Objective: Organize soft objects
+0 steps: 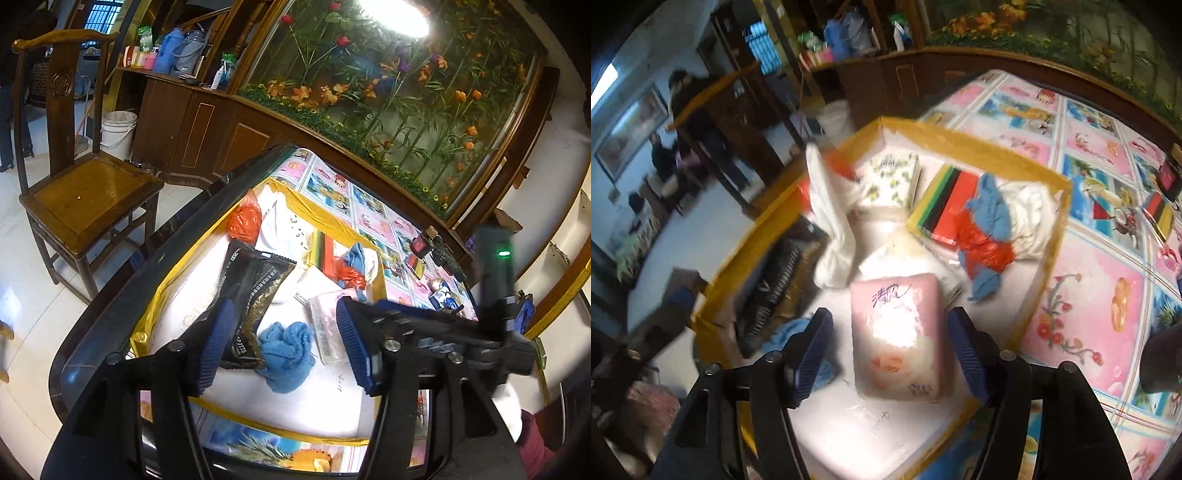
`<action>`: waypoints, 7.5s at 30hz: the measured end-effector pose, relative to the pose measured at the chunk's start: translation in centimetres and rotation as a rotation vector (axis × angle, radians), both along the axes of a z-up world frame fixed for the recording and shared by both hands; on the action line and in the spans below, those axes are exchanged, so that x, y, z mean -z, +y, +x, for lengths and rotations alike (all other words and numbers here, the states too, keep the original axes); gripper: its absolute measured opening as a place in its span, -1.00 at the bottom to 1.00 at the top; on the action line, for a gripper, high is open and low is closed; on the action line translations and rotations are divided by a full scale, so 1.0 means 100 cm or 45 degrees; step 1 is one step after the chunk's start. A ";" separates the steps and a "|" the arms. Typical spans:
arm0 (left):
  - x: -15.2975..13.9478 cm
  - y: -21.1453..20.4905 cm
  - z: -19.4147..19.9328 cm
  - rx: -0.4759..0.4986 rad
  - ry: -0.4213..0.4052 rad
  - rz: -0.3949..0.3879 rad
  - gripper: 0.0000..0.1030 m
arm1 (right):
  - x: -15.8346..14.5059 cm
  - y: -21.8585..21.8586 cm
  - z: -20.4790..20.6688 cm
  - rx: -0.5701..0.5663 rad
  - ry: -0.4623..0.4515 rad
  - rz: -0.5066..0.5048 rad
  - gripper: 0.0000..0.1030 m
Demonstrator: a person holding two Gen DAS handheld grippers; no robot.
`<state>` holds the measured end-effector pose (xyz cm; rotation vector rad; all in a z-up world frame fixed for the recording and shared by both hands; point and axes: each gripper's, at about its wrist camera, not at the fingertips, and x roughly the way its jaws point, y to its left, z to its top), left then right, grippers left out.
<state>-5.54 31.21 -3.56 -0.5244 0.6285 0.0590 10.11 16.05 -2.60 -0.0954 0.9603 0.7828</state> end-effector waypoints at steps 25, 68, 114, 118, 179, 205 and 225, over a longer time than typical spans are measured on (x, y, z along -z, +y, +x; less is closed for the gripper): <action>-0.015 -0.183 0.031 0.432 0.122 0.195 0.10 | -0.015 -0.247 -0.031 0.343 -0.232 0.150 0.58; 0.052 -0.322 0.077 0.836 0.338 0.247 0.10 | 0.031 -0.291 0.038 0.554 -0.260 0.075 0.69; 0.058 -0.334 0.064 0.932 0.218 0.224 1.00 | 0.034 -0.289 0.038 0.561 -0.260 0.072 0.77; 0.058 -0.333 0.063 0.932 0.217 0.225 1.00 | 0.034 -0.289 0.038 0.562 -0.261 0.071 0.77; -0.008 -0.243 0.069 0.599 0.080 0.285 0.95 | 0.033 -0.298 0.030 0.620 -0.304 0.108 0.81; -0.001 -0.241 0.075 0.605 0.104 0.216 0.95 | 0.035 -0.289 0.035 0.605 -0.313 0.070 0.83; -0.079 -0.231 0.170 0.588 0.072 0.254 0.95 | 0.001 -0.283 0.039 0.521 -0.345 0.062 0.83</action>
